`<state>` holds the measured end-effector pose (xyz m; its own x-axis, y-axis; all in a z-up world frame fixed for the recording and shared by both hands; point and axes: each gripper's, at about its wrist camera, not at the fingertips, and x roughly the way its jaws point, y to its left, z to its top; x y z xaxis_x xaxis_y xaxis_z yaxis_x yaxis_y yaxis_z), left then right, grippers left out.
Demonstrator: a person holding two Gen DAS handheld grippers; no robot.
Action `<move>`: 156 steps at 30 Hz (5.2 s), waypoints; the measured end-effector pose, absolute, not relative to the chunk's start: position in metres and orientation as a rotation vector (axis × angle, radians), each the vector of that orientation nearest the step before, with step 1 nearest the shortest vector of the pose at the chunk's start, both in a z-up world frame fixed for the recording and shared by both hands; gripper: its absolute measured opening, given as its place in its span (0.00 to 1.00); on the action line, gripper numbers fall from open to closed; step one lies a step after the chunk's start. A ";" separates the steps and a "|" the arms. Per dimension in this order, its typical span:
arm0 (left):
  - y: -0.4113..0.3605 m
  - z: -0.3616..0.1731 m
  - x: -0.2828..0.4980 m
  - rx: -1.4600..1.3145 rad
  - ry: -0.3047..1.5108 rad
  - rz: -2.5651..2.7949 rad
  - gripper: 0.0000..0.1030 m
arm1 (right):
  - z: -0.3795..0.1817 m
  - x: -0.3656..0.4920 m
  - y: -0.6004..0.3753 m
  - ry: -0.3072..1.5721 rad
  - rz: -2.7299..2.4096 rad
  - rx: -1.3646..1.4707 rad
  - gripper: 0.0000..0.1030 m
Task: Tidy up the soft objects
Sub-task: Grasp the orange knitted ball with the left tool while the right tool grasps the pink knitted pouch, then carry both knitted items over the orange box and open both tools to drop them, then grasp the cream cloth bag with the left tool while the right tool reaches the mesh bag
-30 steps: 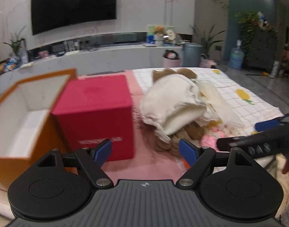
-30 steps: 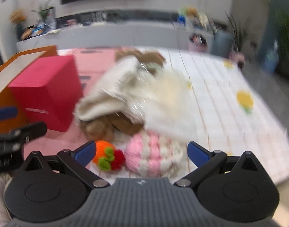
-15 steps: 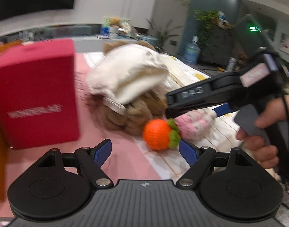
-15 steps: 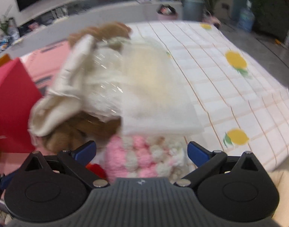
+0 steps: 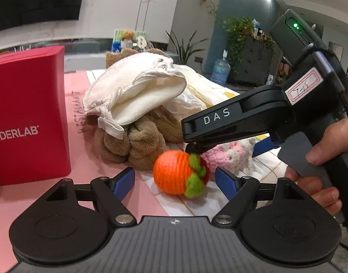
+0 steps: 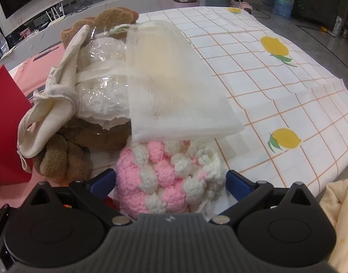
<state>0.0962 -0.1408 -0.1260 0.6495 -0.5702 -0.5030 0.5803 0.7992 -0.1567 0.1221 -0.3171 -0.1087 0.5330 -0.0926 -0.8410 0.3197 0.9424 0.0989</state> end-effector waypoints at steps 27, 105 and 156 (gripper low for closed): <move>-0.137 -0.130 0.074 0.067 0.538 -0.625 0.52 | -0.109 0.120 -0.317 0.894 -0.212 0.207 0.73; 0.122 0.023 0.127 0.229 0.614 0.188 0.84 | -0.002 0.135 -0.026 0.541 0.442 0.190 0.58; 0.191 0.049 0.113 -0.095 0.699 0.245 0.77 | 0.029 0.165 0.049 0.826 0.456 -0.008 0.93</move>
